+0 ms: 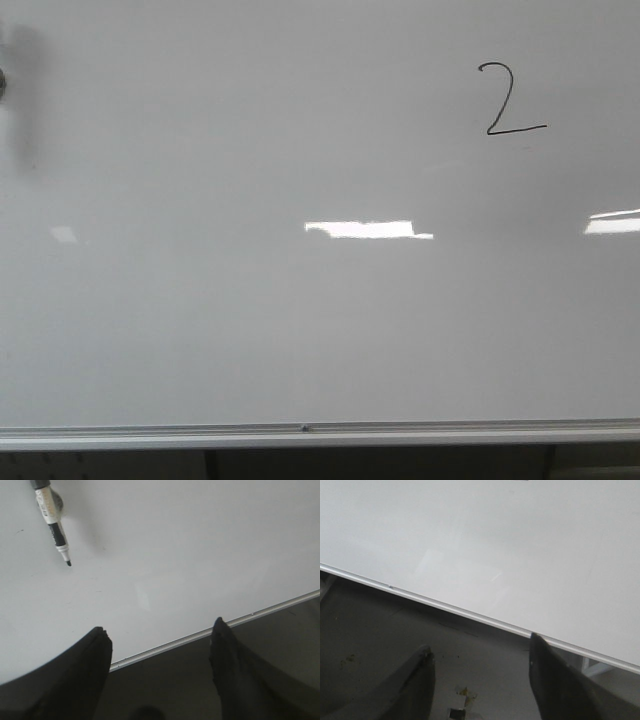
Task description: Write number 2 on whiteboard
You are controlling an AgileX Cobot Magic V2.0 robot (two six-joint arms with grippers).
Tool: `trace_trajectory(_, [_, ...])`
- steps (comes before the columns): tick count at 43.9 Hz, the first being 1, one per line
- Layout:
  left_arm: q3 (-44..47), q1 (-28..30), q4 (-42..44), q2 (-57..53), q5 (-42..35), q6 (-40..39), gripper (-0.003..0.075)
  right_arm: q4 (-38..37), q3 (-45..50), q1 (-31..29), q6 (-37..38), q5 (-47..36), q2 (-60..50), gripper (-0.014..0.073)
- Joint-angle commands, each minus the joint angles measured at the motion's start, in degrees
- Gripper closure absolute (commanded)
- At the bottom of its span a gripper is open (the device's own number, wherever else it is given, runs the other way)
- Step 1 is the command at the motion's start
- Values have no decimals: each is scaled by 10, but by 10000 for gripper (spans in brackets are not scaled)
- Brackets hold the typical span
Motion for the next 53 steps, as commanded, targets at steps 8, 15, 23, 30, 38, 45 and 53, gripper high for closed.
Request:
trace_trajectory(8, [-1, -12, 0, -20, -40, 0, 300, 1, -16, 1, 2, -39, -43, 224])
trace_trajectory(15, [5, -12, 2, -20, -64, 1, 314, 0, -16, 1, 1, -43, -43, 300])
trace_trajectory(23, [8, -12, 2, -20, -67, 15, 465, 0, -15, 1, 1, -43, -43, 464])
trace_trajectory(30, [8, -12, 2, -20, -67, 15, 612, 0, -15, 1, 1, -43, -43, 575])
trace_trajectory(38, [8, -12, 2, -20, -67, 15, 724, 0, -15, 1, 1, -43, -43, 654])
trace_trajectory(45, [8, -12, 2, -20, -67, 15, 741, 0, -15, 1, 1, -42, -43, 659])
trace_trajectory(53, [8, -12, -4, -20, -66, 15, 741, 0, -15, 1, 1, -50, -43, 659])
